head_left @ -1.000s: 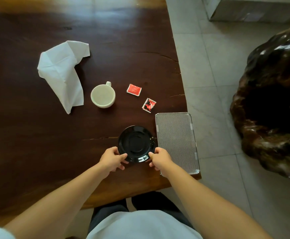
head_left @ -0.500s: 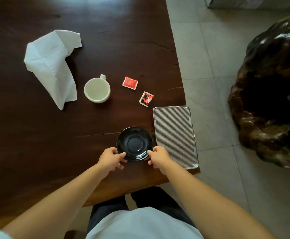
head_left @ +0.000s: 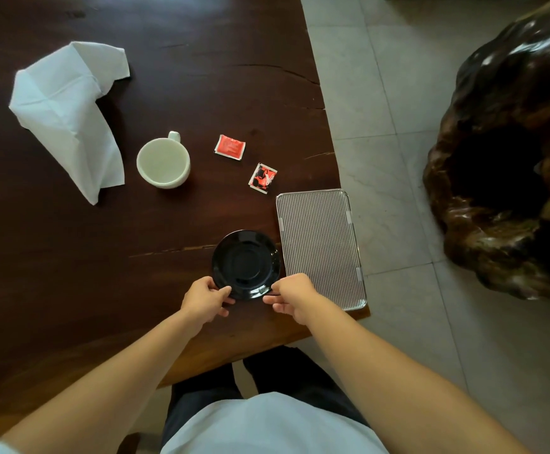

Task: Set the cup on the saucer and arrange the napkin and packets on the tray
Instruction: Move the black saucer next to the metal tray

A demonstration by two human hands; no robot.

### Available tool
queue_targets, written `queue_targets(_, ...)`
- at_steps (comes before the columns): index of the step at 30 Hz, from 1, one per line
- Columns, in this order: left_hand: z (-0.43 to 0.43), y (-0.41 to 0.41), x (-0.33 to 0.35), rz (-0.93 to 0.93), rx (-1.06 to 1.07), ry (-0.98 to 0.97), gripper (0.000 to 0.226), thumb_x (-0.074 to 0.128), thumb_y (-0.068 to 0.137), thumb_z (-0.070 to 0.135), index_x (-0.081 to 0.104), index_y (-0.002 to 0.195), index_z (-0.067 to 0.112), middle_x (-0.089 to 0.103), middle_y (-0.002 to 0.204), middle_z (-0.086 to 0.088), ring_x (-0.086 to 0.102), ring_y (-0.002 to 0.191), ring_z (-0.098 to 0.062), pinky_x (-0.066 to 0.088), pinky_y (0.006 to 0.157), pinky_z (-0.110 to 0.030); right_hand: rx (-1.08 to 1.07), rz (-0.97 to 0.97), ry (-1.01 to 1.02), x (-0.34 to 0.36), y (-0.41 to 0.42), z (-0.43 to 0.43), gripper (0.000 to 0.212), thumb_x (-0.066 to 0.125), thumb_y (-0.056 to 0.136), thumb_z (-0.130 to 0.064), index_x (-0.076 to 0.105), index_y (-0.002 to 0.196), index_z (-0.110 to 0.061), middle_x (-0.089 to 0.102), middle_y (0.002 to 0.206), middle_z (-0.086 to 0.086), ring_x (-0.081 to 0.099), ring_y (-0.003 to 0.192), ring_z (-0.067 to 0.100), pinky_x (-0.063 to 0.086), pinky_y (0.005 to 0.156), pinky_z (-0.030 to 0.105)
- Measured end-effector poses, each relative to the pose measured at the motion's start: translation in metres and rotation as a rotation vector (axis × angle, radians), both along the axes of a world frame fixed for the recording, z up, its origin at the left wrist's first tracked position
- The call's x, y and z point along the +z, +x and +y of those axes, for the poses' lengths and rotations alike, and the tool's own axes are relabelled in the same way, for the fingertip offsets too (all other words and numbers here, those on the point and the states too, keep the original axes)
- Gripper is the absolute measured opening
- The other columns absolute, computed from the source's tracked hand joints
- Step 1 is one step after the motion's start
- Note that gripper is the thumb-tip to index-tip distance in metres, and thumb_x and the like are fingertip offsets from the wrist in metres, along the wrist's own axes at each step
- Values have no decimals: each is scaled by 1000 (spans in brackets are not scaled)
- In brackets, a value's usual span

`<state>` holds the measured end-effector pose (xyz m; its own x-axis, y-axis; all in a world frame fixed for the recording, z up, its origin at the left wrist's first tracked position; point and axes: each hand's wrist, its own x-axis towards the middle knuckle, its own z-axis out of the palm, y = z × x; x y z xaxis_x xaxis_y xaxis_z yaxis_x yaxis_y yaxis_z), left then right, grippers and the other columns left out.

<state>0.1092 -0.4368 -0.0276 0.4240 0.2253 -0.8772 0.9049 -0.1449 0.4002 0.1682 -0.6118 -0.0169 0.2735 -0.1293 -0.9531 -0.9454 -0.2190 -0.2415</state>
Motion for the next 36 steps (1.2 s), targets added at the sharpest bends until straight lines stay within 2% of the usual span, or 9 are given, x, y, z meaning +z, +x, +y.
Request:
queue_targets(3,-3,-1,-3,20,10,2,9,62,98,20,60,100,11,77,90,-6,69,63,-22,40,42,-25,-34,9,15,1,-2,2,24,49,98,0,52,122,2,57,122,16,73,77,21,62,72,30)
queue_targets(10,-11,-3,-6,60,5,30,10,62,98,17,59,104,10,77,95,-4,71,65,-23,39,42,-25,-81,8,47,10,-4,5,42,35,100,4,36,142,3,43,147,17,70,78,25,61,69,32)
queue_targets(13,-11,-2,3,81,-67,50,24,58,100,21,56,120,8,76,104,-4,74,70,-23,41,42,-23,-47,-2,34,10,-5,3,46,38,99,4,33,145,0,43,148,17,71,84,28,61,65,32)
queue_targets(15,-7,-1,14,105,-155,88,39,56,101,26,49,134,8,74,103,-2,71,66,-17,45,44,-22,55,-14,-39,10,-5,3,46,44,98,1,36,143,-4,51,141,16,73,77,26,61,57,31)
queue_targets(18,2,0,34,124,-261,129,33,54,101,32,55,127,12,72,100,-1,69,70,-15,49,52,-23,259,-95,-158,16,-4,2,31,51,98,-9,51,129,-4,69,110,14,70,65,19,55,49,27)
queue_targets(22,18,5,62,71,-275,174,24,53,101,34,56,119,17,71,96,-1,70,76,-16,50,53,-23,392,-207,-146,37,6,7,18,50,99,-15,63,110,-9,73,83,5,61,56,14,43,43,23)
queue_targets(28,53,20,101,-34,-189,213,16,53,101,30,59,112,20,69,94,-2,66,72,-14,47,50,-20,529,-313,-110,59,41,35,21,47,97,-12,66,89,-10,72,79,6,56,54,17,38,40,24)
queue_targets(31,74,31,112,-50,-112,190,15,54,100,29,60,109,20,70,95,-4,66,69,-14,44,45,-20,577,-345,-87,69,59,59,22,46,96,-13,66,88,-12,74,86,8,58,56,15,38,38,22)
queue_targets(36,111,59,116,-79,-43,178,11,56,98,27,60,105,20,71,95,-5,66,67,-15,44,44,-21,678,-427,-71,79,94,105,20,49,93,-16,68,88,-16,74,85,4,61,59,11,39,40,19)
